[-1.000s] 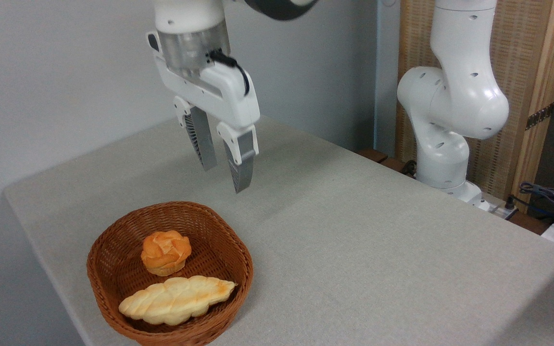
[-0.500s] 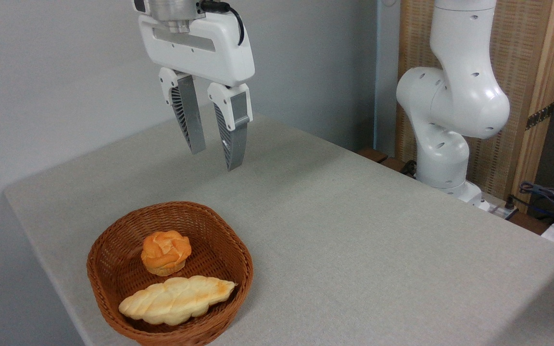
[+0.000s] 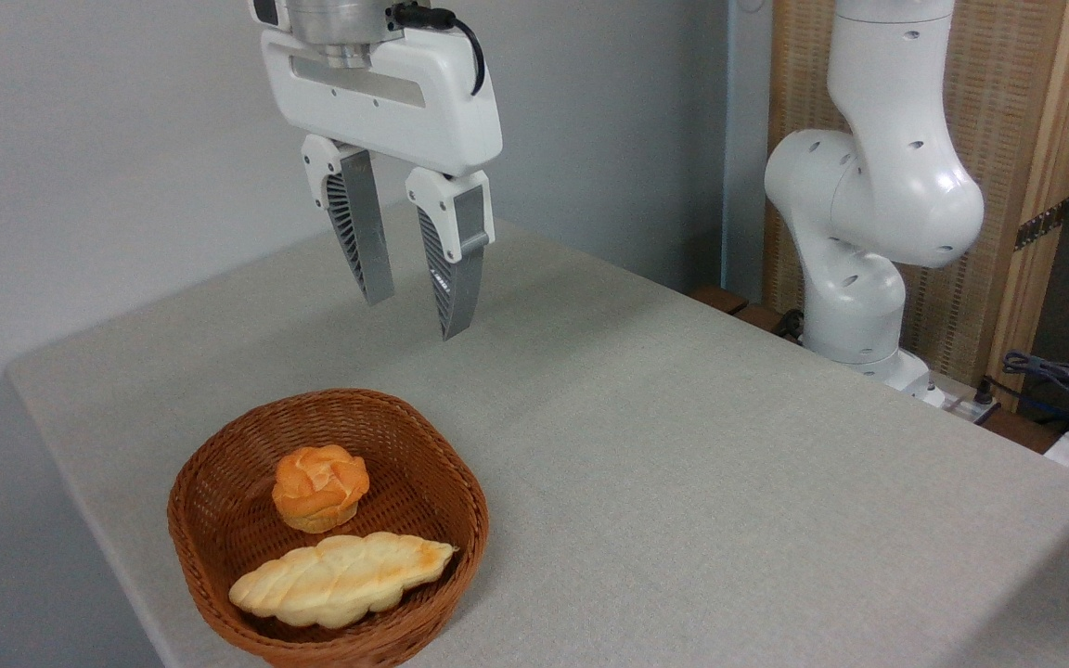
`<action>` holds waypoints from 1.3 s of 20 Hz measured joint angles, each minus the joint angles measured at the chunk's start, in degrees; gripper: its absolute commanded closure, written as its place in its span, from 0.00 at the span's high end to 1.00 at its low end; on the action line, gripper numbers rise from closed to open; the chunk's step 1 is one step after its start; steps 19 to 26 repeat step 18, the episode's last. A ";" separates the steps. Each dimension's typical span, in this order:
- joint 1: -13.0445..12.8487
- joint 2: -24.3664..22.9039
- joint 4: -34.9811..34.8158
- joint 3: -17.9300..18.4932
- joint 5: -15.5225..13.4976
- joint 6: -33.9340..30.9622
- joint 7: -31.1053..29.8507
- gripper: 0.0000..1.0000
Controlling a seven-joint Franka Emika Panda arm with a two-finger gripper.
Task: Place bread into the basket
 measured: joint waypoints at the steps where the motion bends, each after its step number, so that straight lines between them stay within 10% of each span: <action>1: 0.00 0.06 0.01 0.00 0.00 -0.07 0.00 1.00; 26: -0.10 0.26 0.11 0.00 -0.06 -2.70 3.86 1.00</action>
